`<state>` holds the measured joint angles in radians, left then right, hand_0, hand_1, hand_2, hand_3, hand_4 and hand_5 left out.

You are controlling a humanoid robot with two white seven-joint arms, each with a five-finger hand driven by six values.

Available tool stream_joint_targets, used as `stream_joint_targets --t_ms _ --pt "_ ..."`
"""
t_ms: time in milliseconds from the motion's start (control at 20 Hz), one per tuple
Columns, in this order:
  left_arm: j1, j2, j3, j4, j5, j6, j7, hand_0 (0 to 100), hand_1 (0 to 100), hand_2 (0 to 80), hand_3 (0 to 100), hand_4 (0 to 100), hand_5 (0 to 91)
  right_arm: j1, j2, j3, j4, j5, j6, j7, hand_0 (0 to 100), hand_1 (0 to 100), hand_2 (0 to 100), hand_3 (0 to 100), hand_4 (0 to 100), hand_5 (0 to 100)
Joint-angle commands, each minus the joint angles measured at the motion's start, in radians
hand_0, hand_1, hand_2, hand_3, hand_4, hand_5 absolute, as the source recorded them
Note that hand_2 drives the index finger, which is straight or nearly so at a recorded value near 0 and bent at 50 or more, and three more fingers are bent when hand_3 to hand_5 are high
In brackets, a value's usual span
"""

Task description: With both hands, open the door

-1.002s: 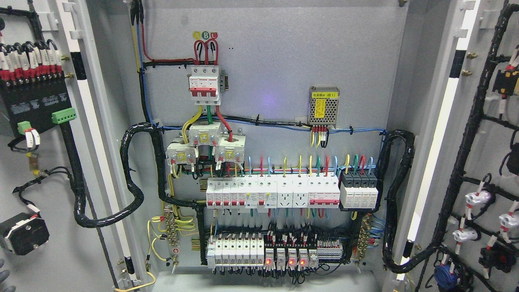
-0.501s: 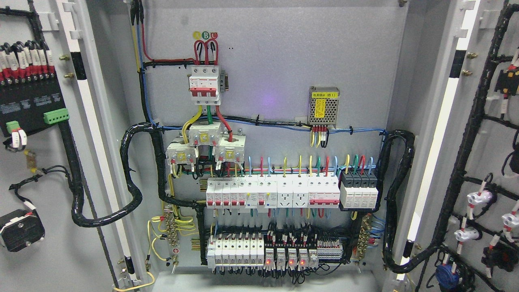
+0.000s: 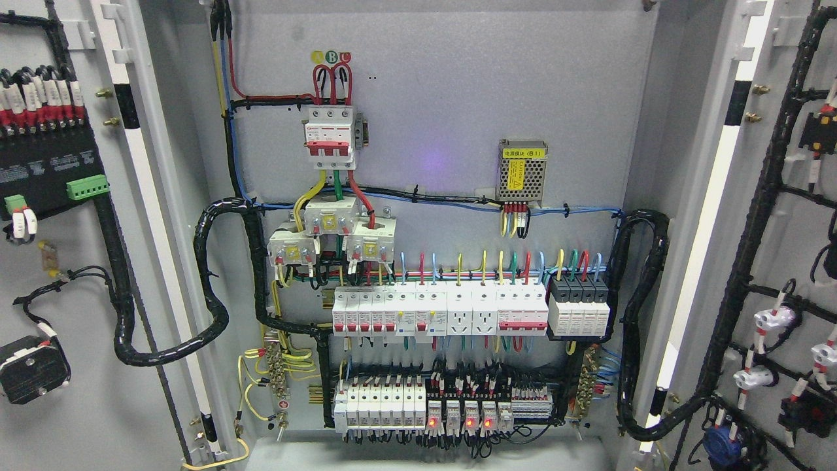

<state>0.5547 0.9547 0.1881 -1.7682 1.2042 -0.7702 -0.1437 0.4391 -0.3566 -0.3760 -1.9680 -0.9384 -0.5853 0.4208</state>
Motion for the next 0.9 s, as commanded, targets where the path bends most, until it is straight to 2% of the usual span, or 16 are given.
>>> stream_joint_targets --t_ms 0,401,651,852 --pt "0.013 0.015 -0.001 -0.045 -0.008 -0.101 -0.014 0 0 0.0 0 0 0.0 0.016 -0.001 -0.009 -0.023 0.000 -0.002 0.009 0 0 0 0 0 0" --pt "0.071 0.007 -0.010 -0.143 -0.115 -0.106 -0.016 0 0 0.0 0 0 0.0 0.046 -0.010 0.012 -0.069 0.003 -0.007 0.009 0 0 0 0 0 0" --pt "0.132 -0.005 -0.010 -0.169 -0.178 -0.122 -0.017 0 0 0.0 0 0 0.0 0.041 -0.036 0.038 -0.072 0.003 -0.007 0.009 0 0 0 0 0 0" --pt "0.188 -0.037 -0.012 -0.169 -0.235 -0.145 -0.023 0 0 0.0 0 0 0.0 0.044 -0.048 0.115 -0.072 0.015 -0.007 0.010 0 0 0 0 0 0"
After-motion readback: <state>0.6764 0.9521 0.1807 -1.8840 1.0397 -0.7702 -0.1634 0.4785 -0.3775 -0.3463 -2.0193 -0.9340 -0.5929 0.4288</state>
